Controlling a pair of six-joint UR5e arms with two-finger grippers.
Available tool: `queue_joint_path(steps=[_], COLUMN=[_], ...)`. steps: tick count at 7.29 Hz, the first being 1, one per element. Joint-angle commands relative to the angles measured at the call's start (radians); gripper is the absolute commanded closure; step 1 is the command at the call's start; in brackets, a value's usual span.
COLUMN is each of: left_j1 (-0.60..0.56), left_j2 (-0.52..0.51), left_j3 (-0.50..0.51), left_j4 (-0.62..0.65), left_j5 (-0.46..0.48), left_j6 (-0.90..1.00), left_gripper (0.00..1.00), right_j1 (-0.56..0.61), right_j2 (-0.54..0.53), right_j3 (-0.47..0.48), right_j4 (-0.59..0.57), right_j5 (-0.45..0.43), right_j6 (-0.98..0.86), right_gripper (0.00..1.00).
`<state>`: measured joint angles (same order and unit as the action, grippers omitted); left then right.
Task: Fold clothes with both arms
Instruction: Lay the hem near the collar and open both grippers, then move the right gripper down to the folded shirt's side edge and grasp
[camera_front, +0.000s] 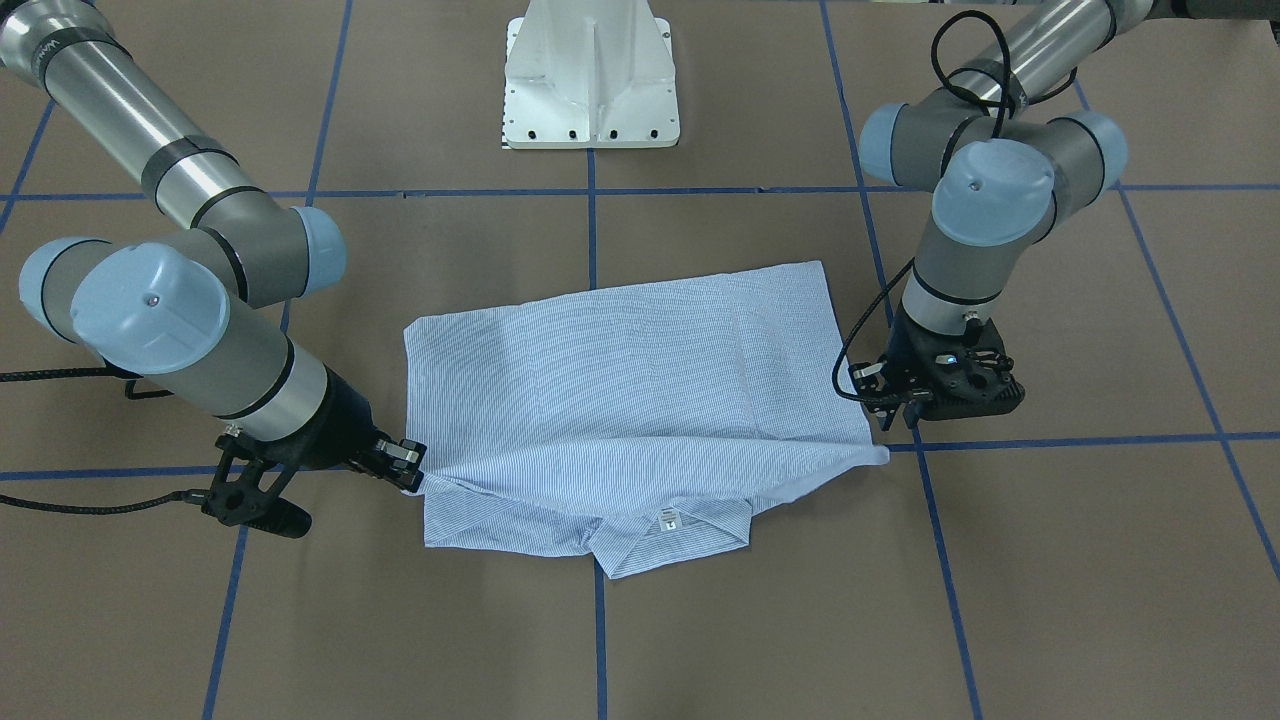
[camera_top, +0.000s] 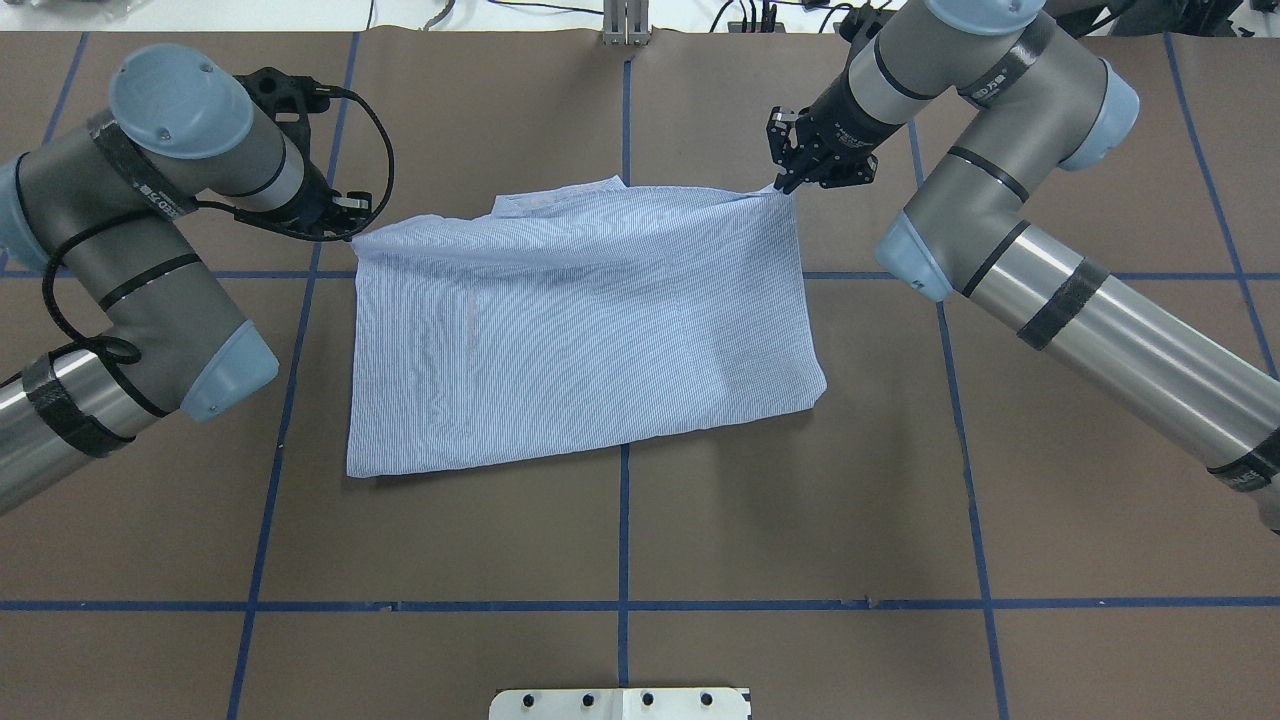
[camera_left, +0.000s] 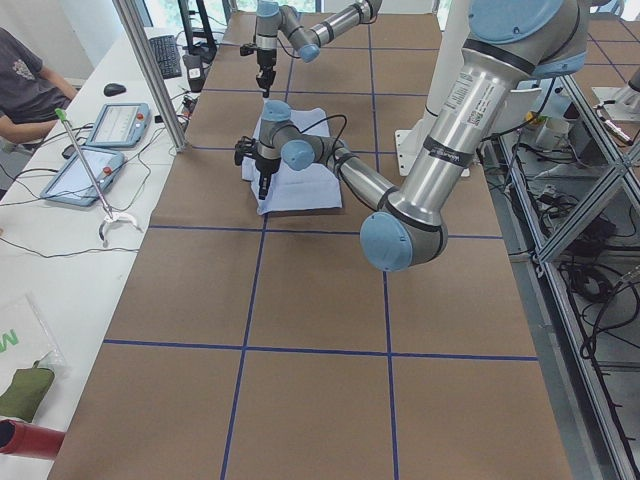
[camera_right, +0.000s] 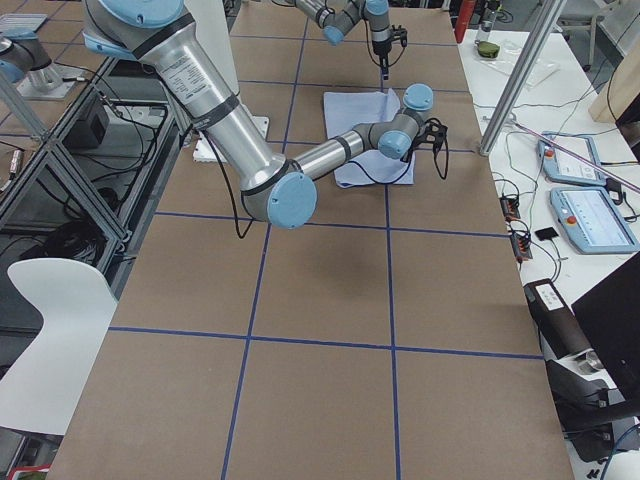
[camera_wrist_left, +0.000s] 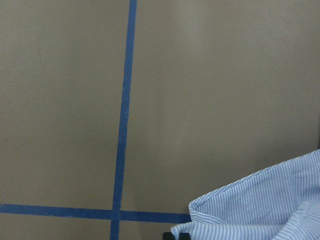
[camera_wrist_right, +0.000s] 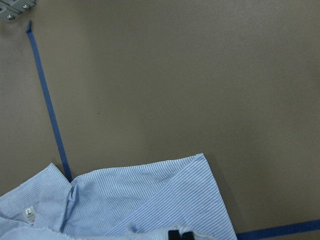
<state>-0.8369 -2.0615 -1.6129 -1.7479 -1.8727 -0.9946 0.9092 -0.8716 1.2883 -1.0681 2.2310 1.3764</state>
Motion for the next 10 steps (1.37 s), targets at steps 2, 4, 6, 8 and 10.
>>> queue_joint_path(steps=[2,4,6,8,10], left_j1=[-0.002,-0.005,-0.010,-0.014,-0.014], left_j2=[0.000,-0.003,-0.003,0.001,0.000], left_j3=[0.002,-0.018,-0.024,-0.065,-0.084], left_j4=[-0.002,0.001,0.001,0.010,0.011], left_j5=[0.001,0.000,-0.006,-0.006,-0.006], left_j6=[-0.002,-0.002,-0.004,-0.006,-0.022], left_gripper=[0.00,0.00,0.00,0.00,0.00], right_j1=[-0.003,-0.036,-0.141,-0.188,-0.190], right_j2=[-0.010,-0.018,-0.134,-0.213,-0.251], right_j3=[-0.003,0.019,0.176,0.244,0.272], right_j4=[0.000,0.003,-0.001,-0.003,-0.010], right_j5=[0.001,-0.001,-0.097,-0.139,-0.125], right_j6=[-0.059,-0.056,-0.043,-0.042,-0.042], right_gripper=[0.00,0.00,0.00,0.01,0.01])
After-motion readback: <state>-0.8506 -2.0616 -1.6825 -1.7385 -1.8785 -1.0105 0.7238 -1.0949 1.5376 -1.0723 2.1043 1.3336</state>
